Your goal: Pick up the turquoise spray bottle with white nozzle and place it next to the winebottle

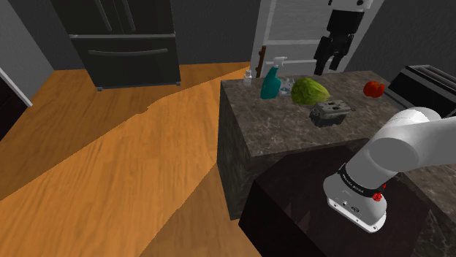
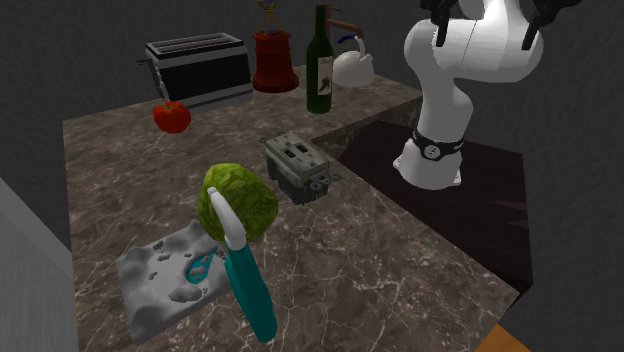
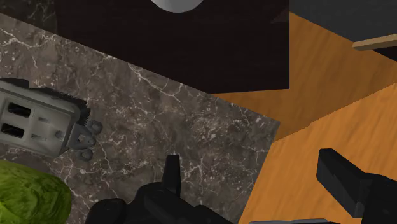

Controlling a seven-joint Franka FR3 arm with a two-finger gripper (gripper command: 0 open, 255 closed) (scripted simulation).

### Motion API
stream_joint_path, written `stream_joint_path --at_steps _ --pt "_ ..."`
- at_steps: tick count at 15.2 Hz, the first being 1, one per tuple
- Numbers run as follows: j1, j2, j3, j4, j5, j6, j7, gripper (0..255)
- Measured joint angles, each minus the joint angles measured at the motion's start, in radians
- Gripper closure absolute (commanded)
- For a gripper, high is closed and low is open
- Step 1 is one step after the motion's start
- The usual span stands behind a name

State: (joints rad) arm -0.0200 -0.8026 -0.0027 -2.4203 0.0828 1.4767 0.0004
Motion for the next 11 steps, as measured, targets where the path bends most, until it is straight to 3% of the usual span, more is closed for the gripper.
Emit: stream_joint_path --at_steps 4,11 --pt "0.005 -0.018 -0.057 -0.051 -0.034 0.062 -0.102 0" --pt "0.024 0.017 -0.275 -0.152 -0.134 0.294 -0.464 0"
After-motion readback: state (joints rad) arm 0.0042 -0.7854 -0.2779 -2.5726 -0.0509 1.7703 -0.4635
